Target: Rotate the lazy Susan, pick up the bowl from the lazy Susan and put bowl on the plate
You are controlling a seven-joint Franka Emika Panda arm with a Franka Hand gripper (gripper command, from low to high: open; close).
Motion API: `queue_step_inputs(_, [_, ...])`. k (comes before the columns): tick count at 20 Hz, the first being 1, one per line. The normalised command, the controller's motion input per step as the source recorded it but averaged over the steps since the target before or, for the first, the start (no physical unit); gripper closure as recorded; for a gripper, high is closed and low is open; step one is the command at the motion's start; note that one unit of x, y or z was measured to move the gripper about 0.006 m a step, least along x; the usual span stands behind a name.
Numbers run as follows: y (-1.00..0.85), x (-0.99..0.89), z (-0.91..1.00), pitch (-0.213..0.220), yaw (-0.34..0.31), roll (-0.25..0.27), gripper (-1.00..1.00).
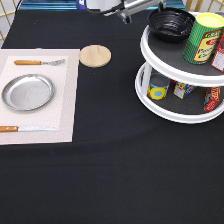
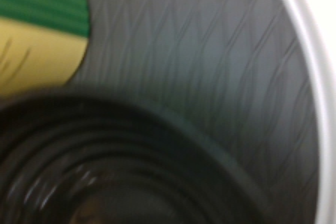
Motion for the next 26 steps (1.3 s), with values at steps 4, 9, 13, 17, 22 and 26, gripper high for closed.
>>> queue_step_inputs(4, [0.06,-0.04,-0.13,-0.036,-0.025,-0.068,-1.0])
queue_step_inputs(9, [-0.01,0.08,-0.17,-0.02,-0.042,-0.066,-1.0])
queue_step_inputs(13, [0.11,-0.02,-0.16,-0.051,-0.049,-0.098,1.0])
queue_step_inputs(17, [0.17,-0.06,0.01,-0.055,-0.028,-0.108,1.0])
queue_step_inputs(22, [0.24,0.0,0.2,-0.041,-0.031,-0.139,1.0])
queue_step_inputs(26, [0.17,0.0,0.08,-0.063,-0.035,-0.147,1.0])
